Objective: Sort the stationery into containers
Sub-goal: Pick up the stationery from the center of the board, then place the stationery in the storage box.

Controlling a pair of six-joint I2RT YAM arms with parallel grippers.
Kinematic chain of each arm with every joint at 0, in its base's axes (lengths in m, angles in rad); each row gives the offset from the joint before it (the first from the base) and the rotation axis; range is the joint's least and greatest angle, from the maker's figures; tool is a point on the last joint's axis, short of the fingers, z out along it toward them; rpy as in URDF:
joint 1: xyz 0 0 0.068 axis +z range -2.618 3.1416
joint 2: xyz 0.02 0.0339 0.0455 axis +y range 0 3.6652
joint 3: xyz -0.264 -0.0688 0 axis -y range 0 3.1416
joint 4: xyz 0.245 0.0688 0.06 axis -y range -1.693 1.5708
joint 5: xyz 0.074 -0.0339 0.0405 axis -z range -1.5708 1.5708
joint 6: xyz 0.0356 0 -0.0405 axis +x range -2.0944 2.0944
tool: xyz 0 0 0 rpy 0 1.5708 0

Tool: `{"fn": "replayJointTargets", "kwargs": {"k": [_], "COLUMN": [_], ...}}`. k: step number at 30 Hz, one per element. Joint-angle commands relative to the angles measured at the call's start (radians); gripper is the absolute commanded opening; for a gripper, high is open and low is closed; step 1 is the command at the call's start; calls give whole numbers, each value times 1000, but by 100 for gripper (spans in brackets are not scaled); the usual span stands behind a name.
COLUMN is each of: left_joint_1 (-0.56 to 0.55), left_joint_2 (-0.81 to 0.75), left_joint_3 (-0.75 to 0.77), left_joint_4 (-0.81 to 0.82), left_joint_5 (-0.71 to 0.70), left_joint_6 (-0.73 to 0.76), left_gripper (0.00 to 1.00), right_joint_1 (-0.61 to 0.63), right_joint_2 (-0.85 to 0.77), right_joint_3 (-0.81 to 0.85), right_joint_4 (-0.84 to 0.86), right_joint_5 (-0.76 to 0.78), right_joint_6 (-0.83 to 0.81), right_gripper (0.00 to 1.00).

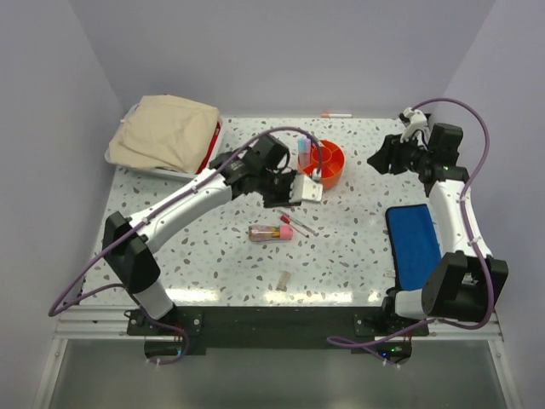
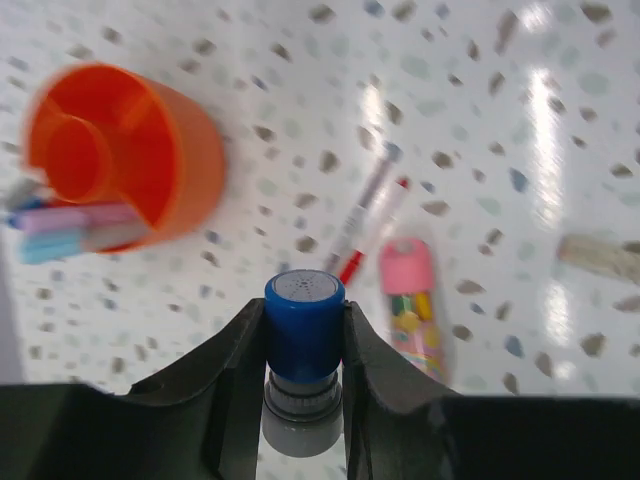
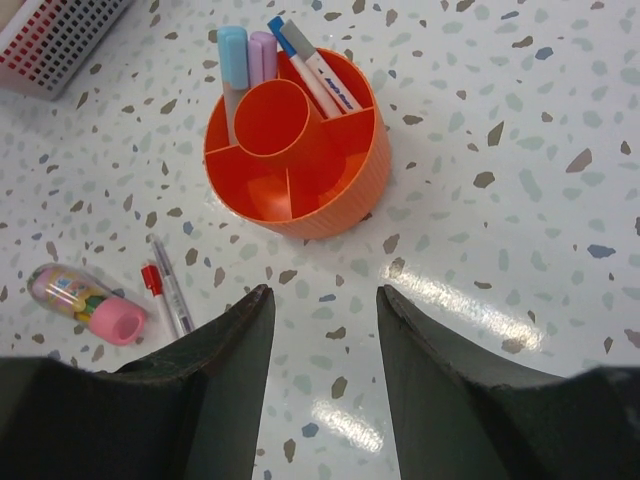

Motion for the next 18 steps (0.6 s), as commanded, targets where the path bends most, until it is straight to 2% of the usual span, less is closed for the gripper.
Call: {"fn": "replayJointTargets", "kwargs": {"k": [1,2,3,5,6,8,9,10,14,16,18], "left_joint_1": [79,98,130,151,156,168,173,179,202,208,208], "left_joint_2": [46,45,36,36,52,80,115,137,251,287,333], "left_joint_3": [119,58,18,-89,-116,-172,-182,-177,-157,-134,-113], "left_joint_4": [245,349,570,791,980,1136,1281,1336,1584,1637,1654], "left_joint_5": [171,249,292,358,383,411,403,397,412,412,408], "left_joint_6": [-20,-118,-163,-308,-343,-448,-496,-587,-754,-827,-835], "left_gripper": [0,0,0,0,0,0,0,0,0,0,0], "right_joint_1": [-4,-2,-4,-5,-4,-4,-4,-4,-4,-4,-4], "right_joint_2": [5,3,2,6,8,26,32,40,45,48,48], "right_joint_3": [-31,-58,-71,-94,-97,-92,-85,-77,-72,-75,-83], "right_joint_4": [130,154,173,211,219,225,207,198,190,181,185], "right_joint_5": [29,35,38,42,48,65,74,71,55,74,79], "right_joint_6": [92,104,136,140,135,126,124,120,78,72,64], "right_gripper": [49,49,49,49,49,49,49,49,49,49,49]}}
